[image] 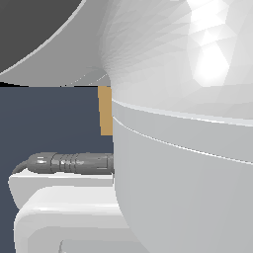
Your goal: Insert the peg into the horizontal hole in a box.
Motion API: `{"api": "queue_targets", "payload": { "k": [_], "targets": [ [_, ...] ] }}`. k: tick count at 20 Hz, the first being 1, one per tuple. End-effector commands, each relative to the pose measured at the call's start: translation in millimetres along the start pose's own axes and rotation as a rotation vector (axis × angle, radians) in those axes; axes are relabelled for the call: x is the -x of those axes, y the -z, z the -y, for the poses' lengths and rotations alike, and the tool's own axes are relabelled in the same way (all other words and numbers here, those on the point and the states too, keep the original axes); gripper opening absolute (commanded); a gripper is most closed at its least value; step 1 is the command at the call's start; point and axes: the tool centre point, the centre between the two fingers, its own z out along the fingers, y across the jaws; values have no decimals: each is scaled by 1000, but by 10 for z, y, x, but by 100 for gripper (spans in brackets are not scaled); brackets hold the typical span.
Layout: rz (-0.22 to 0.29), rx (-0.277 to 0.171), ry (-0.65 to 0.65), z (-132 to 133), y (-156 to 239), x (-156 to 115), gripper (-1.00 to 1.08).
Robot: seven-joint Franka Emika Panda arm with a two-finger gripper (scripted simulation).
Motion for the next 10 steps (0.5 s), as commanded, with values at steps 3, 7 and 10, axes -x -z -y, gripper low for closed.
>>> {"api": "queue_targets", "payload": {
  "k": [3, 7, 10],
  "targets": [
    [0, 0, 0, -1, -166, 0, 100],
    [0, 0, 1, -14, -174, 2, 100],
    [0, 0, 1, -14, -174, 2, -100]
  ]
}}
